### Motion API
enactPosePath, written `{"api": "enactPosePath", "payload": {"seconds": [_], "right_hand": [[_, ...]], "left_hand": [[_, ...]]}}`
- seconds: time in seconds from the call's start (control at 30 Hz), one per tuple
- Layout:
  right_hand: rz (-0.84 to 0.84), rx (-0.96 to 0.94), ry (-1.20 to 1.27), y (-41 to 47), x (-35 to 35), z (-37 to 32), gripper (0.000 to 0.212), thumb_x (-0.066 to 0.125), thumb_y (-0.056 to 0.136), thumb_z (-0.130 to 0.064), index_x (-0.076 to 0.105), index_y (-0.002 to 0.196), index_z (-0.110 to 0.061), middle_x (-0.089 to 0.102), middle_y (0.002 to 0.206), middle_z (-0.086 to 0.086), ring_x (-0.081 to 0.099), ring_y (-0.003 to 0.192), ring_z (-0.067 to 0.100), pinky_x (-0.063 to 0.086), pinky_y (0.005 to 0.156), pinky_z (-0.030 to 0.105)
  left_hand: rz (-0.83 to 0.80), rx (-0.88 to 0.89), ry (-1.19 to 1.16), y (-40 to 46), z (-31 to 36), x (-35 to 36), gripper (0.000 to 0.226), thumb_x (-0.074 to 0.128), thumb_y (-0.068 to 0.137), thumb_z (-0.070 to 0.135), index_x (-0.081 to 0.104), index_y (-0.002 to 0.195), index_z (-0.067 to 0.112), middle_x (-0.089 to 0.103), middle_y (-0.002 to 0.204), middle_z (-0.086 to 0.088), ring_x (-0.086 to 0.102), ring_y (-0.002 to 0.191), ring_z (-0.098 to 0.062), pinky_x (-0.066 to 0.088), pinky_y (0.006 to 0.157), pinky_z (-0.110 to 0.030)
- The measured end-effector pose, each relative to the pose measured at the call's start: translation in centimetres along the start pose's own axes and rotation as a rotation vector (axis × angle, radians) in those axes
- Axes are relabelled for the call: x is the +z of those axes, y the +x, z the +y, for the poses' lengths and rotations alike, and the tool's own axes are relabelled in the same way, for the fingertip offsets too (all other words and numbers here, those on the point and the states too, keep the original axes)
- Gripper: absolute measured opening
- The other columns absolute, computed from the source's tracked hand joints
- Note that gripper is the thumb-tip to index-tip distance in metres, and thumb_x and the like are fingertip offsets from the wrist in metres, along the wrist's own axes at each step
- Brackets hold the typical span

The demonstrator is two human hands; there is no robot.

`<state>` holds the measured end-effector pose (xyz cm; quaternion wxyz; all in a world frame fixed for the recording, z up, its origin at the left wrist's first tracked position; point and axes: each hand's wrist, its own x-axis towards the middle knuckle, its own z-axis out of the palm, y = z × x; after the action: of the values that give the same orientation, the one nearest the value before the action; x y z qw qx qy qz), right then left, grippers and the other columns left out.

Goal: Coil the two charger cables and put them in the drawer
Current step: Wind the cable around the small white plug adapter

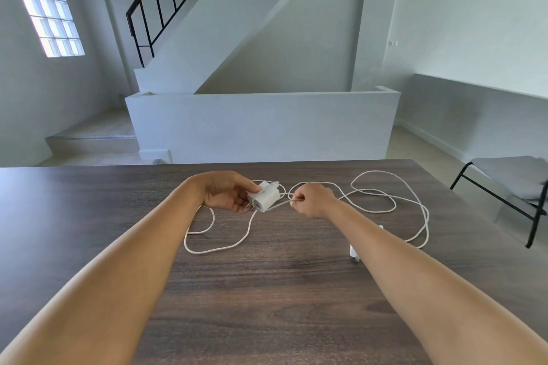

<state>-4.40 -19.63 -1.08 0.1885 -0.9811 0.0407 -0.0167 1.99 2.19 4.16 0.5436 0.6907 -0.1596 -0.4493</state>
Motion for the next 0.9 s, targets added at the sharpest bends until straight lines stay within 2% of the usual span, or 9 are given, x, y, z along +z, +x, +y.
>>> {"api": "enactPosePath", "payload": {"seconds": [0.1,0.2,0.3,0.4,0.47,0.57,0.67,0.8,0.9], "right_hand": [[0.024,0.007,0.042,0.2,-0.3,0.4,0.027,0.058,0.091,-0.035,0.070,0.085,-0.011,0.072,0.081,0.001,0.063,0.088,0.018,0.039,0.095,0.036],[0.066,-0.015,0.034,0.1,-0.7,0.3,0.017,0.061,0.089,-0.036,0.071,0.099,-0.026,0.064,0.074,-0.012,0.062,0.099,0.012,0.035,0.101,0.037],[0.089,-0.040,-0.004,0.0,-1.1,-0.1,0.018,0.059,0.090,-0.035,0.071,0.102,-0.027,0.065,0.076,-0.013,0.060,0.101,0.010,0.028,0.101,0.039],[0.136,-0.044,-0.017,0.0,-1.4,-0.2,0.018,0.057,0.091,-0.034,0.071,0.099,-0.027,0.073,0.086,-0.009,0.062,0.096,0.010,0.026,0.096,0.035],[0.156,-0.045,-0.029,0.0,-1.6,-0.1,0.018,0.055,0.091,-0.031,0.071,0.099,-0.028,0.073,0.092,-0.008,0.063,0.095,0.011,0.025,0.094,0.034],[0.193,-0.065,-0.049,-0.2,-1.6,0.0,0.025,0.047,0.090,-0.021,0.068,0.100,-0.029,0.073,0.094,-0.008,0.062,0.098,0.013,0.025,0.089,0.033],[0.179,-0.088,-0.042,-0.5,-1.5,0.0,0.031,0.042,0.091,-0.016,0.068,0.104,-0.027,0.071,0.100,-0.008,0.060,0.103,0.015,0.025,0.094,0.034],[0.145,-0.106,-0.117,-0.7,-1.3,-0.1,0.031,0.044,0.091,-0.017,0.069,0.104,-0.029,0.071,0.101,-0.009,0.057,0.107,0.015,0.025,0.096,0.035],[0.138,-0.081,-0.148,-0.6,-1.5,-0.3,0.026,0.048,0.091,-0.018,0.070,0.102,-0.026,0.072,0.099,-0.007,0.060,0.103,0.016,0.025,0.097,0.035]], "left_hand": [[-0.081,-0.069,0.100,-0.6,0.4,0.1,0.040,0.072,0.071,0.020,0.063,0.105,0.002,0.068,0.082,-0.010,0.064,0.067,-0.015,0.053,0.063,-0.024],[-0.105,-0.161,0.177,-0.7,0.8,0.5,0.034,0.066,0.077,0.015,0.061,0.107,-0.001,0.068,0.084,-0.011,0.065,0.070,-0.016,0.053,0.064,-0.025],[-0.081,-0.224,0.213,-0.6,0.8,0.6,0.034,0.064,0.080,0.011,0.060,0.111,-0.002,0.066,0.091,-0.015,0.066,0.077,-0.022,0.054,0.074,-0.031],[-0.075,-0.231,0.199,-0.5,0.3,0.6,0.043,0.060,0.088,0.011,0.052,0.126,-0.008,0.063,0.107,-0.023,0.066,0.094,-0.037,0.055,0.088,-0.044],[-0.113,-0.207,0.117,-0.6,-0.1,0.8,0.046,0.057,0.089,0.008,0.047,0.129,-0.010,0.062,0.111,-0.027,0.066,0.098,-0.038,0.054,0.091,-0.043],[-0.201,-0.190,-0.024,-0.7,-0.5,1.0,0.048,0.059,0.085,0.012,0.046,0.127,-0.008,0.065,0.110,-0.026,0.070,0.092,-0.027,0.058,0.078,-0.029],[-0.199,-0.191,0.051,-0.3,-0.3,1.0,0.042,0.058,0.089,0.016,0.048,0.125,-0.004,0.067,0.106,-0.022,0.068,0.082,-0.019,0.055,0.067,-0.022],[-0.042,-0.207,0.314,-0.2,0.2,1.9,0.026,0.053,0.095,0.014,0.056,0.116,0.000,0.067,0.080,-0.012,0.063,0.066,-0.014,0.049,0.056,-0.019],[0.105,-0.129,0.483,-0.3,0.4,2.3,0.023,0.055,0.094,0.013,0.059,0.113,0.001,0.061,0.067,-0.007,0.056,0.049,-0.008,0.042,0.049,-0.018]]}}
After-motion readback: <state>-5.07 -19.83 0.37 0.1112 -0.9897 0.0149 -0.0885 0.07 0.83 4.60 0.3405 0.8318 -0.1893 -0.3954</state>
